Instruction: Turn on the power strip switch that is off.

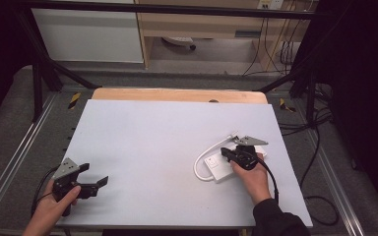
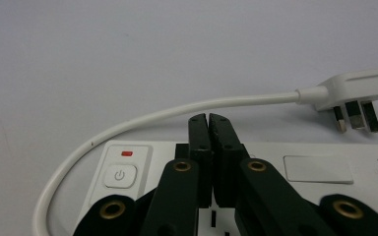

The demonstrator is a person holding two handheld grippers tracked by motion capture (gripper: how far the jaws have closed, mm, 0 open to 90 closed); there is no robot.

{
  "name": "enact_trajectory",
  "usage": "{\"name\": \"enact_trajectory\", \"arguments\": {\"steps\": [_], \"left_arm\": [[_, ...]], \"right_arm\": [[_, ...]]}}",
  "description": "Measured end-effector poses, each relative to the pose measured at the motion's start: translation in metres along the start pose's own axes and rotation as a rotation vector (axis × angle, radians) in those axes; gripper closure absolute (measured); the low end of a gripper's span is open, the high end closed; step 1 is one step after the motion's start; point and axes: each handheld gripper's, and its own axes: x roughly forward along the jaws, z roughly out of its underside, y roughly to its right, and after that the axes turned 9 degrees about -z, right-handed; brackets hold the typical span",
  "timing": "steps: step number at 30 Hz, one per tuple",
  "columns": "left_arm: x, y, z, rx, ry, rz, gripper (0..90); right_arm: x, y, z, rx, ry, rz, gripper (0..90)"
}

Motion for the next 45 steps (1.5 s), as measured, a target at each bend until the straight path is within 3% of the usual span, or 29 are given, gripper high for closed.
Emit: {"name": "enact_trajectory", "arguments": {"steps": [45], "left_arm": [[0.0006, 0.0010, 0.0004, 0.006, -0.008, 0.000, 7.8]], "right_arm": [[0.0030, -0.0011, 0.0067, -0.010, 0.012, 0.005, 90.0]]}}
